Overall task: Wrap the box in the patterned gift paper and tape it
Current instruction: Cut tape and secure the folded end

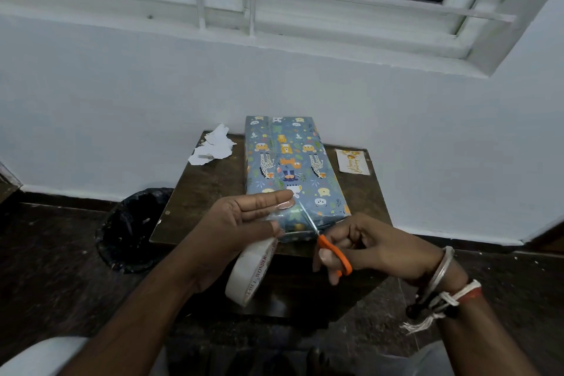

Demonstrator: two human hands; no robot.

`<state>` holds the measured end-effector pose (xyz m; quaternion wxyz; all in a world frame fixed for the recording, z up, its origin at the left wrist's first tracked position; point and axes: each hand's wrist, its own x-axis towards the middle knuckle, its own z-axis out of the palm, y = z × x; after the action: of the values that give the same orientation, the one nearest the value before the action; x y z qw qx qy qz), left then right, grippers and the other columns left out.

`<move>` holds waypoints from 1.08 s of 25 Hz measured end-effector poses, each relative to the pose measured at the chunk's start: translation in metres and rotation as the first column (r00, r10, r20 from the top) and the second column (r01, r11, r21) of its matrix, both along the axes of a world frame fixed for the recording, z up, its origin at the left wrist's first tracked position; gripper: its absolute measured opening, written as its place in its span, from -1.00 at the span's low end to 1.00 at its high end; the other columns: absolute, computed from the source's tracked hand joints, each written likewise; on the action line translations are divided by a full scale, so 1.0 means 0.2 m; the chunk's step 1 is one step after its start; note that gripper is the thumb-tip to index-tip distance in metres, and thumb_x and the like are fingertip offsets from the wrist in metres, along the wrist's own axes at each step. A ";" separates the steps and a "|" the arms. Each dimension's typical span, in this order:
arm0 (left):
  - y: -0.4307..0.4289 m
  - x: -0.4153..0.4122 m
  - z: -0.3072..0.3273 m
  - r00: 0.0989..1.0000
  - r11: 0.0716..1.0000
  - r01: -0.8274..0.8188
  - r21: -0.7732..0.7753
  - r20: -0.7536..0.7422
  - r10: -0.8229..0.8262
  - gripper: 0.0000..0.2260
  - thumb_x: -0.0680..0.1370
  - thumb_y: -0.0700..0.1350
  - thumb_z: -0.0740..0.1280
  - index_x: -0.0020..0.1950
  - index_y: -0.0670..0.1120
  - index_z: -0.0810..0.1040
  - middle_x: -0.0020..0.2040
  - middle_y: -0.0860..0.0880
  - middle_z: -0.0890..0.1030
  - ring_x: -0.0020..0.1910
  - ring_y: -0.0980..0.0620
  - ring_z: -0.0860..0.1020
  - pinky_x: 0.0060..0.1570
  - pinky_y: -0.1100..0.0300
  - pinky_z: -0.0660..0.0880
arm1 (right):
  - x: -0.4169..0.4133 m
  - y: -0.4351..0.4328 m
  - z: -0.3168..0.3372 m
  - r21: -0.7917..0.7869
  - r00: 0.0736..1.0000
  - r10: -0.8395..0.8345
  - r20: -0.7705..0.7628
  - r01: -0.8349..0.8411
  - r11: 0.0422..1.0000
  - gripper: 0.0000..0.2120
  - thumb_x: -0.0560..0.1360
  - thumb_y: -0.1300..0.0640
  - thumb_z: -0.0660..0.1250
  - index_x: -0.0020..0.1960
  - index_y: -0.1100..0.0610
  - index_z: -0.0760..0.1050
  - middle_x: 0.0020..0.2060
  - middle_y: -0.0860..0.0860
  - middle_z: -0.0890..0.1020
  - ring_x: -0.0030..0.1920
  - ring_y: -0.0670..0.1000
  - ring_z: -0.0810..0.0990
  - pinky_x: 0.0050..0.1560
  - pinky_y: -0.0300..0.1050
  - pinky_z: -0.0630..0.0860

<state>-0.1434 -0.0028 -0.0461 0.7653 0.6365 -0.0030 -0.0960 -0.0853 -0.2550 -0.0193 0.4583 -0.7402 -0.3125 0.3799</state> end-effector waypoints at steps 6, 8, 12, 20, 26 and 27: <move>-0.02 0.00 -0.01 0.998 0.996 0.069 0.050 -0.014 -0.068 -0.57 0.52 -0.49 0.34 0.33 -0.14 0.61 0.21 -0.08 0.70 -0.01 0.08 0.68 0.01 0.27 0.58 | 0.01 0.03 0.00 -0.017 0.994 0.102 -0.025 -0.102 0.995 -0.80 0.62 0.18 0.37 0.06 0.32 0.67 -0.31 0.05 0.69 -0.28 -0.12 0.60 -0.12 -0.35 0.46; -0.02 0.00 -0.01 0.997 0.996 0.078 0.046 -0.019 -0.077 -0.57 0.53 -0.49 0.33 0.32 -0.14 0.62 0.21 -0.08 0.70 -0.01 0.06 0.69 0.01 0.26 0.59 | 0.01 0.03 0.00 -0.014 0.995 0.094 -0.027 -0.094 0.995 -0.80 0.61 0.17 0.38 0.06 0.32 0.68 -0.31 0.06 0.68 -0.29 -0.11 0.59 -0.13 -0.34 0.45; -0.01 0.00 -0.01 0.995 0.993 0.102 0.056 -0.021 -0.101 -0.57 0.54 -0.48 0.33 0.30 -0.10 0.62 0.21 -0.05 0.70 -0.04 0.02 0.68 -0.02 0.26 0.59 | 0.01 0.02 0.00 -0.023 0.996 0.087 -0.024 -0.087 0.996 -0.78 0.60 0.15 0.39 0.05 0.31 0.68 -0.32 0.05 0.68 -0.30 -0.10 0.57 -0.14 -0.30 0.44; -0.01 0.00 0.00 0.991 0.990 0.133 0.057 -0.019 -0.132 -0.55 0.54 -0.51 0.30 0.30 -0.09 0.62 0.22 -0.04 0.70 -0.03 0.08 0.68 -0.03 0.28 0.58 | 0.00 0.02 0.01 -0.049 0.997 0.074 -0.007 -0.074 0.996 -0.89 0.60 0.18 0.41 0.02 0.19 0.70 -0.34 0.01 0.69 -0.32 -0.14 0.60 -0.14 -0.33 0.46; 0.00 0.00 0.00 0.989 0.987 0.151 0.062 -0.016 -0.150 -0.52 0.53 -0.52 0.31 0.32 -0.08 0.62 0.23 -0.03 0.69 0.09 0.02 0.69 0.01 0.27 0.58 | -0.01 0.03 0.01 -0.074 0.998 0.067 0.017 -0.065 0.995 -0.92 0.57 0.10 0.47 -0.10 -0.01 0.70 -0.33 0.03 0.69 -0.30 -0.04 0.55 -0.14 -0.09 0.42; 0.00 0.00 0.00 0.988 0.985 0.157 0.074 -0.014 -0.156 -0.51 0.52 -0.53 0.31 0.32 -0.07 0.61 0.23 -0.02 0.69 0.04 0.04 0.69 0.00 0.28 0.58 | -0.02 0.03 0.01 -0.080 0.997 0.068 0.023 -0.066 0.995 -0.91 0.57 0.09 0.47 -0.11 -0.02 0.70 -0.34 0.03 0.69 -0.31 -0.06 0.55 -0.15 -0.11 0.43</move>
<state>-0.1434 -0.0035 -0.0465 0.7311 0.6620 -0.0460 -0.1585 -0.0884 -0.2488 -0.0170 0.4116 -0.7516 -0.3280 0.3975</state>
